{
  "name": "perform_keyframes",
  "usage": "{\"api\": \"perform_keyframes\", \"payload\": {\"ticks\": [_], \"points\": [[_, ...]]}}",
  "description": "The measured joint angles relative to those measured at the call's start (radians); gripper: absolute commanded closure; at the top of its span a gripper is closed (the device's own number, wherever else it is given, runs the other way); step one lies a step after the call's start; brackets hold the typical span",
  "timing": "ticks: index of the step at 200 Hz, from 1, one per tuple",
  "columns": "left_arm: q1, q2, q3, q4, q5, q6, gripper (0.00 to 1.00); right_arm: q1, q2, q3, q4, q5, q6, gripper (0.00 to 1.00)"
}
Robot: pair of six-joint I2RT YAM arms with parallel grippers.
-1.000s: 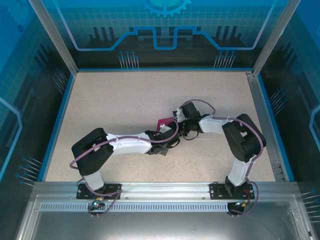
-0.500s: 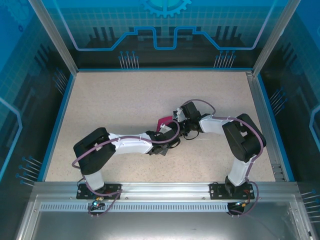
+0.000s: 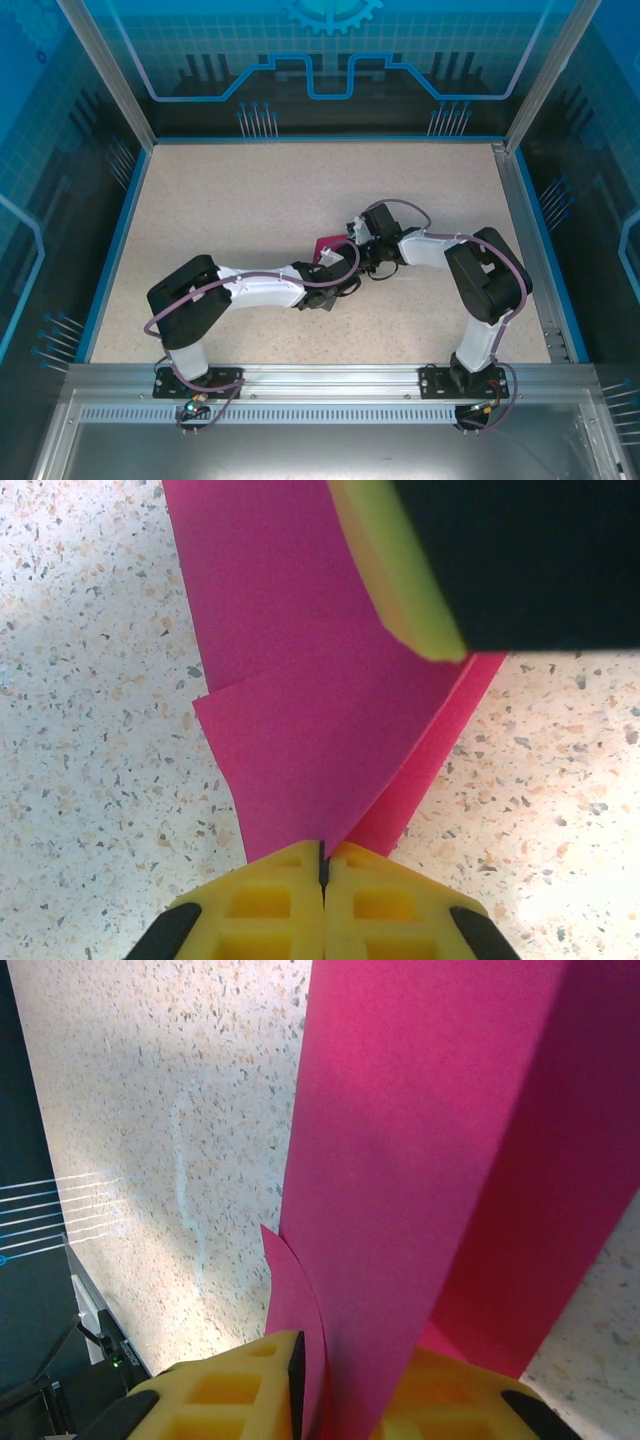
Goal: Fold a paper plane with a square sheet of paper (pick it up from the middle)
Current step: Fourth fold the wing at the center of the table.
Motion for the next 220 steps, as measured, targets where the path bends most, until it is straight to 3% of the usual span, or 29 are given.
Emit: {"api": "perform_keyframes", "payload": {"ticks": [54,122,161,220], "points": [[0.008,-0.072,-0.084,0.106,0.07,0.017,1.0,-0.006,-0.08,-0.035,-0.052,0.045,-0.027,0.66],[0.109,-0.248,-0.333,0.34,0.378,0.017,1.0,-0.059,-0.301,-0.164,-0.093,0.069,-0.051,0.6],[0.191,-0.318,-0.454,0.471,0.547,-0.017,1.0,-0.046,-0.327,-0.169,-0.103,0.05,-0.079,0.63],[0.301,-0.353,-0.506,0.561,0.74,-0.05,1.0,0.094,-0.251,-0.081,-0.114,0.037,-0.111,0.71]]}}
